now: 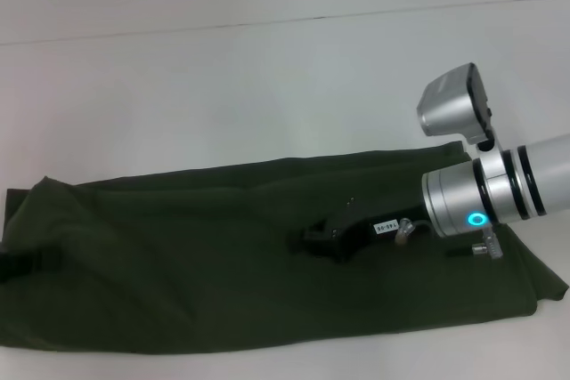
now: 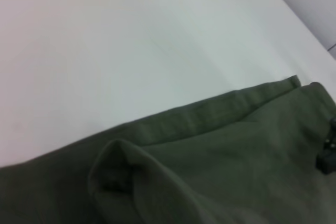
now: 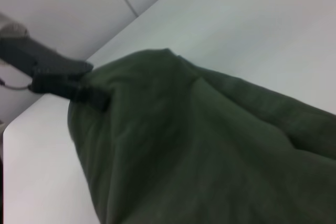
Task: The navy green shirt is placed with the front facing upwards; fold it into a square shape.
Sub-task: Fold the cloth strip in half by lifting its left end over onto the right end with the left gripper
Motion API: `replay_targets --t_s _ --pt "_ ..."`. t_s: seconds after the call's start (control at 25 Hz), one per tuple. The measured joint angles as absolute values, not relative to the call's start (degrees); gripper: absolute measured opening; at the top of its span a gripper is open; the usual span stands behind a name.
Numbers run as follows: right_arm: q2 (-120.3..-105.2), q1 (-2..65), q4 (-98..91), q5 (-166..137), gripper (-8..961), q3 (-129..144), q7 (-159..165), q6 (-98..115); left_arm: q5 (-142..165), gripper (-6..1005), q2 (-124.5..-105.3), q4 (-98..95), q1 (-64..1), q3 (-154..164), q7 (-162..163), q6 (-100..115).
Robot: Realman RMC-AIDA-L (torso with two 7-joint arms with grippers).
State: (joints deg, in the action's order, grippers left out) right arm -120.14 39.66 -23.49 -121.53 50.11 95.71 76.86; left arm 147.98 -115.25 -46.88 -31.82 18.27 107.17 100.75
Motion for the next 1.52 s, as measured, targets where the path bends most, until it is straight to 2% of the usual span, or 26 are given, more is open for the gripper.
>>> replay_targets --t_s 1.52 --pt "-120.98 51.80 -12.82 -119.93 26 54.03 92.23 67.03 134.92 42 -115.05 -51.39 -34.41 18.70 112.17 111.27"
